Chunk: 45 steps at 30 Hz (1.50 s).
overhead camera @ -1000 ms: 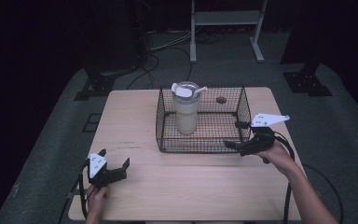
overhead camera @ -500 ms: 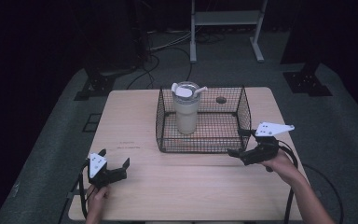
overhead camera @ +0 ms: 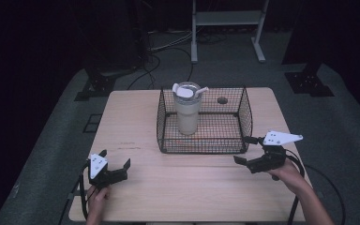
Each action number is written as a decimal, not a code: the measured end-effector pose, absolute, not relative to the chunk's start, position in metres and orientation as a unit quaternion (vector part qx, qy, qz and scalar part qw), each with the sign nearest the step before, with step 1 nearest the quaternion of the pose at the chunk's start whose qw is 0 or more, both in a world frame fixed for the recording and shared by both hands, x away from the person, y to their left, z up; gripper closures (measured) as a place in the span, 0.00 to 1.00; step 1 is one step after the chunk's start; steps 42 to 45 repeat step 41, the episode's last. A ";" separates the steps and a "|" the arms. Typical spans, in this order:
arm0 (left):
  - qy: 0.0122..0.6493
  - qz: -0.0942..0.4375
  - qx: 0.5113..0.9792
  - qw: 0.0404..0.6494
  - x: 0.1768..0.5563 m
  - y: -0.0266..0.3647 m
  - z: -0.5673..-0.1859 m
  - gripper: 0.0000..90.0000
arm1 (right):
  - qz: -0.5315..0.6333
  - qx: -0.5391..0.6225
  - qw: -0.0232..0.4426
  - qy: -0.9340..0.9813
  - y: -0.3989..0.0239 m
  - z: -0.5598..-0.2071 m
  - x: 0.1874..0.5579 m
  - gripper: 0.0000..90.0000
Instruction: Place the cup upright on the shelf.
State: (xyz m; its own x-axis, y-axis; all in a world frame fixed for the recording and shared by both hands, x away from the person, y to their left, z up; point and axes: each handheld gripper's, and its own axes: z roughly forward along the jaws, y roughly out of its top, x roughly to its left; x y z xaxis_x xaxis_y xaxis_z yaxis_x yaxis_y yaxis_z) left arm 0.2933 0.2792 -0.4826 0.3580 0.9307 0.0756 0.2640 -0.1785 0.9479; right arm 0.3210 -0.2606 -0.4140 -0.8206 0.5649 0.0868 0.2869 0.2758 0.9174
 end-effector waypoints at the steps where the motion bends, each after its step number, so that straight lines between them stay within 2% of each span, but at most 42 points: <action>1: 0.440 0.358 0.679 0.466 0.293 0.279 -0.483 0.00 | 0.540 0.273 0.129 0.786 -0.262 -0.415 0.320 0.09; 28: 0.440 0.357 0.680 0.465 0.293 0.279 -0.483 0.00 | 0.554 0.316 0.151 0.755 -0.295 -0.449 0.293 0.09; 45: 0.440 0.359 0.680 0.464 0.293 0.278 -0.483 0.00 | 0.530 0.327 0.158 0.766 -0.292 -0.466 0.279 0.09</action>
